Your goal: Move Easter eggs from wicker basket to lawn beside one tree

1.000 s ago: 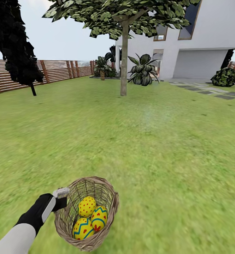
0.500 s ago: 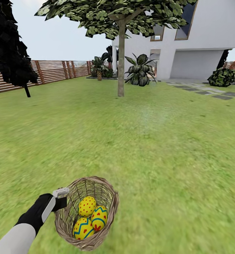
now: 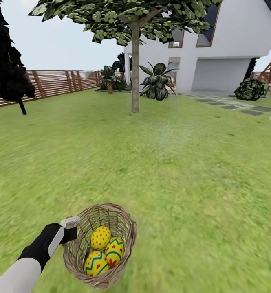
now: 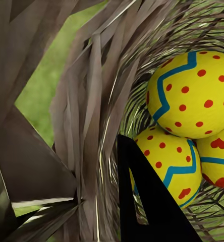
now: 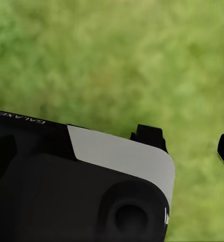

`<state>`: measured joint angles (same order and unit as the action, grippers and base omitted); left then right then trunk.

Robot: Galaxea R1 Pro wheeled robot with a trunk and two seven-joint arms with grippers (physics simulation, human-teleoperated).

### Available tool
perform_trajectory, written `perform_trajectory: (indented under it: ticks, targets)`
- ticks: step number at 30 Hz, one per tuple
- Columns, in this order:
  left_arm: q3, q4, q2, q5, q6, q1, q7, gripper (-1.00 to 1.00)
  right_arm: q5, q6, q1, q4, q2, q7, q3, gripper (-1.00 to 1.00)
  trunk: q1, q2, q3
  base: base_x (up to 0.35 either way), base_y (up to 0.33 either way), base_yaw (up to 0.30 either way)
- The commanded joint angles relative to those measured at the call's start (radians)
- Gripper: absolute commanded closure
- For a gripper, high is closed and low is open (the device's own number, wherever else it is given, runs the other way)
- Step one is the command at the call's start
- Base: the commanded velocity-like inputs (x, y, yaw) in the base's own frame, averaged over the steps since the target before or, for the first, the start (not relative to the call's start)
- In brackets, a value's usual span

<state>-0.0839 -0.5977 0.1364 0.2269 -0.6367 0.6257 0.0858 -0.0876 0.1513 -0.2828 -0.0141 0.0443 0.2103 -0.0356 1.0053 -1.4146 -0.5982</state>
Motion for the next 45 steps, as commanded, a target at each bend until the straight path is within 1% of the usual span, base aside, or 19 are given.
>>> perform_trajectory:
  ticks: [1, 7, 45]
  targets:
    - [-0.001, -0.002, 0.000, 0.015, -0.005, 0.000, 0.008, 1.00, -0.009, 0.005, -0.001, -0.002, 0.000, 0.000, -0.003, -1.00, 0.001, 0.000, 0.000, 0.341, 0.000, -0.229]
    - [-0.001, -0.002, 0.000, 0.015, -0.005, 0.000, 0.008, 1.00, -0.009, 0.005, -0.001, -0.001, 0.000, 0.000, -0.003, -1.00, 0.001, 0.000, 0.003, 0.341, 0.000, -0.155]
    - [0.000, -0.002, -0.001, 0.015, -0.006, 0.000, 0.008, 1.00, -0.008, 0.004, -0.001, -0.003, -0.002, -0.001, -0.003, -1.00, 0.001, 0.000, 0.003, 0.341, 0.000, -0.001]
